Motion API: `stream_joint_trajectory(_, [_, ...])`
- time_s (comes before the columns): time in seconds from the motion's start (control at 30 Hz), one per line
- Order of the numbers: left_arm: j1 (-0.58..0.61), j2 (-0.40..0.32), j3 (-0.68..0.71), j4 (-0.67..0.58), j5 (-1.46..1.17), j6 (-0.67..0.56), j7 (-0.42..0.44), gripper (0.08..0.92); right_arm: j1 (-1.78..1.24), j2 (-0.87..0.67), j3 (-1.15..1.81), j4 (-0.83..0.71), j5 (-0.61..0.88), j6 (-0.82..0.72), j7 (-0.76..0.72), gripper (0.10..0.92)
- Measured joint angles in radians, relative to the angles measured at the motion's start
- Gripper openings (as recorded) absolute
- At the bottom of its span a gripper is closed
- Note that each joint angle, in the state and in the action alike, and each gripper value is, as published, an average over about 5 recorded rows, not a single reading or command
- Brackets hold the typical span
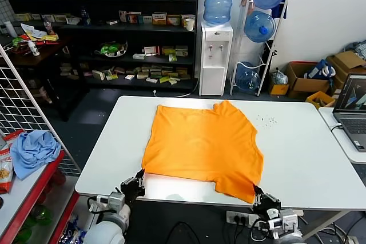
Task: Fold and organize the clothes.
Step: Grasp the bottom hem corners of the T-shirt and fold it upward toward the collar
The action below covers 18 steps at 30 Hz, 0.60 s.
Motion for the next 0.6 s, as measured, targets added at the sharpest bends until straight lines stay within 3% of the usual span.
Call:
stream_joint_trajectory(0.3, [0.077, 0.02, -0.011, -0.072, 0.023, -0.022, -0.002, 0.098, -0.059, -0.036, 0.019, 0.068, 0.009, 0.034, 0.014, 0.124])
stream_joint_trajectory(0.6, [-0.003, -0.017, 0.026, -0.03, 0.062, -0.044, 0.004, 0.098, 0.061, -0.064, 0.009, -0.029, 0.05, 0.091, 0.016, 0.124])
